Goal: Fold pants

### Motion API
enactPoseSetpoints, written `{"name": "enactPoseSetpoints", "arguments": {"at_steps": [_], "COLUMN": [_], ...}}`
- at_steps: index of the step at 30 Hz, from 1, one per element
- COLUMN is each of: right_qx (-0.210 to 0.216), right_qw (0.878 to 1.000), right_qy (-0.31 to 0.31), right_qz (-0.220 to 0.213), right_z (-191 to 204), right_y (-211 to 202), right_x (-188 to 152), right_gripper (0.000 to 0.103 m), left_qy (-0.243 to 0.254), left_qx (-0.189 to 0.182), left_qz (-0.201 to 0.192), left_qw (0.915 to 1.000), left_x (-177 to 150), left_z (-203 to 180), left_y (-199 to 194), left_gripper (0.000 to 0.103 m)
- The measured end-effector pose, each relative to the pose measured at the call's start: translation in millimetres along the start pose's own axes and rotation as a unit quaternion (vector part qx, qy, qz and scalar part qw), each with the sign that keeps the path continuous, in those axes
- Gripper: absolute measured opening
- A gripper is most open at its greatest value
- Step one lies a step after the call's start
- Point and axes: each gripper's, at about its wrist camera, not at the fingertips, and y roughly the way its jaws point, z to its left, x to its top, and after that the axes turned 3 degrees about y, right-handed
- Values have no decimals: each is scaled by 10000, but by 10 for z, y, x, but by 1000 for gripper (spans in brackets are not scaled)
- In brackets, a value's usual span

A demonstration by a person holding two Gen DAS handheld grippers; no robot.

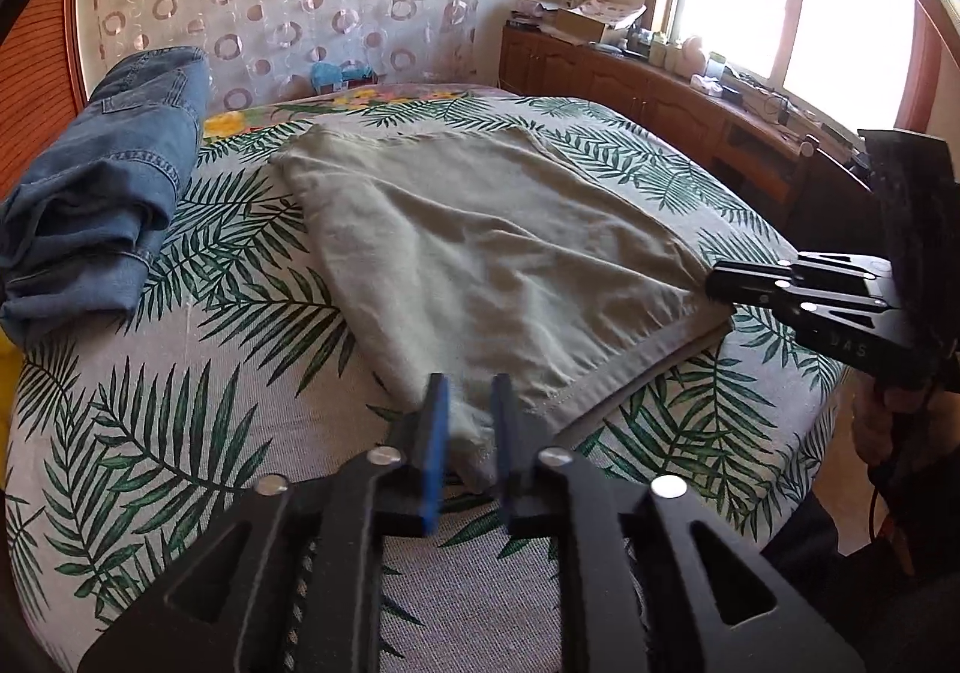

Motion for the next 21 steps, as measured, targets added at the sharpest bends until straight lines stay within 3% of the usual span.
{"name": "enactPoseSetpoints", "arguments": {"at_steps": [3, 4, 5, 8, 18, 21], "right_qx": [-80, -88, -76, -116, -97, -105], "right_qw": [9999, 9999, 9999, 9999, 9999, 9998], "right_qy": [-40, -42, -29, 0, 104, 130], "right_qz": [-50, -64, -78, -76, 95, -104], "right_z": [-9, -18, -26, -41, -20, -35], "right_y": [-94, -108, -123, -124, 54, 22], "right_x": [-42, -46, -47, -40, -133, -187], "right_gripper": [18, 20, 24, 36, 43, 47], "left_qy": [-15, -27, -70, -205, -416, -351], "left_qx": [69, 77, 61, -102, 32, 72], "left_qz": [-17, -1, 24, 28, 150, 70], "left_qw": [10000, 10000, 10000, 9997, 9990, 9993], "left_x": [-4, 1, -5, 4, -56, -82], "left_z": [5, 11, 15, 66, 123, 94], "left_y": [5, 16, 23, 48, 132, 128], "left_gripper": [28, 36, 51, 71, 74, 75]}}
